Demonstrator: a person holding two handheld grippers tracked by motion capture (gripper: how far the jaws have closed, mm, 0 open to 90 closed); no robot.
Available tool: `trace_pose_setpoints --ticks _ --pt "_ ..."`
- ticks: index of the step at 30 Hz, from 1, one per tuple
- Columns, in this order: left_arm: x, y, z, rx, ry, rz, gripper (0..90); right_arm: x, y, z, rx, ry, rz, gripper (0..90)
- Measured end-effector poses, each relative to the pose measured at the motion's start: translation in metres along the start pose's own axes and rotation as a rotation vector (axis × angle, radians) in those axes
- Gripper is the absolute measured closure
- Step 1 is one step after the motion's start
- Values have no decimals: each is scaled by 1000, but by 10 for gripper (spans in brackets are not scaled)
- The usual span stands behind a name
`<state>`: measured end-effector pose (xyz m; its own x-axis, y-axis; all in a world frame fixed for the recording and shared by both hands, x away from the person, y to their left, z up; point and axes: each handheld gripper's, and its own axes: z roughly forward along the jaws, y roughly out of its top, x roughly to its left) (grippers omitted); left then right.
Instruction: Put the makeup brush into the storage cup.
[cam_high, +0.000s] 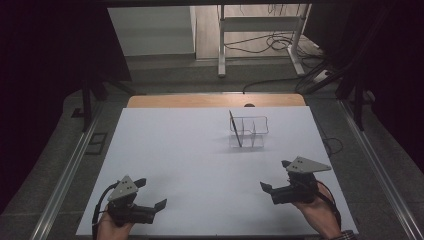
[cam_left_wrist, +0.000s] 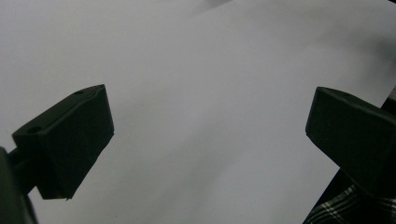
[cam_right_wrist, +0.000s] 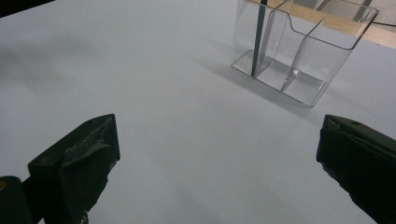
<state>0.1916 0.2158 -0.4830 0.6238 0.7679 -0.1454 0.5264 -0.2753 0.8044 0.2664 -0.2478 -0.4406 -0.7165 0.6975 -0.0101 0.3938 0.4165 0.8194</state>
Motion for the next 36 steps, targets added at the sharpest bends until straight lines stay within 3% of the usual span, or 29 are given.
trace_pose_setpoints --ticks 36 --pt "0 0 0 0 1 -4 13 -3 -28 -32 18 -55 22 0"
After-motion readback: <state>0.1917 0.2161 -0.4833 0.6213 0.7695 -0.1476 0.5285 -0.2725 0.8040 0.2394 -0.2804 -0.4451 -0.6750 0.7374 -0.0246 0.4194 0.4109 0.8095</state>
